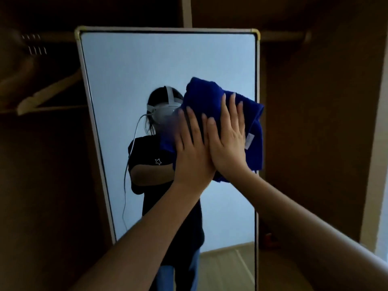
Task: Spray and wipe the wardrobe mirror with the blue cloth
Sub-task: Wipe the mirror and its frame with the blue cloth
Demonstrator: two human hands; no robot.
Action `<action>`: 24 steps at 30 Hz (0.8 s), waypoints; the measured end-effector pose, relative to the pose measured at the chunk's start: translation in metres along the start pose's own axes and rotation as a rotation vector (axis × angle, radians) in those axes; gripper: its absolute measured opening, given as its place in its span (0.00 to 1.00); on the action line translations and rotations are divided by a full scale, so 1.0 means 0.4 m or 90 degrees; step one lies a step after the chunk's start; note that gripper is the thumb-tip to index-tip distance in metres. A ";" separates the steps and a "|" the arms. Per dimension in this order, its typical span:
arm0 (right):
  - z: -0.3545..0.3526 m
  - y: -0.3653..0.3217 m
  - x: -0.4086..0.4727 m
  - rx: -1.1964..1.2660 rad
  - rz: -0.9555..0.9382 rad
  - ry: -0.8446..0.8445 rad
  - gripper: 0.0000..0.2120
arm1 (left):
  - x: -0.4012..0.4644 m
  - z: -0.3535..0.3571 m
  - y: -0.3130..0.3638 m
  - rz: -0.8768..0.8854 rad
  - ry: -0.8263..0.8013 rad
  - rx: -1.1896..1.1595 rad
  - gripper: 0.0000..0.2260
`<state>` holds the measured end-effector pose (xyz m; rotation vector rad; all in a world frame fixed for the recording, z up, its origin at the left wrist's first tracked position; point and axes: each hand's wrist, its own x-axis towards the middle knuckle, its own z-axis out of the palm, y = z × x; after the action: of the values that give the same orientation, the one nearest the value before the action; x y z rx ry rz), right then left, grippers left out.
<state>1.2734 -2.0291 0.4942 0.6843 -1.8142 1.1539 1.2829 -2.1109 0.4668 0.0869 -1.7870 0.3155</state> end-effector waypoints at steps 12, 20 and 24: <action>-0.166 -0.102 0.208 -0.016 -0.026 -0.162 0.28 | 0.243 -0.033 -0.052 0.007 0.053 -0.046 0.30; -0.154 -0.063 0.055 0.347 0.176 -0.043 0.29 | 0.162 -0.043 -0.066 0.186 0.048 -0.277 0.21; -0.174 -0.058 -0.008 0.543 0.300 0.050 0.24 | 0.086 -0.077 -0.031 0.217 0.045 -0.384 0.20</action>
<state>1.3192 -1.9757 0.5159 0.6611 -1.4004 2.2866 1.3065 -2.1111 0.5084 -0.6519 -1.7537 0.0076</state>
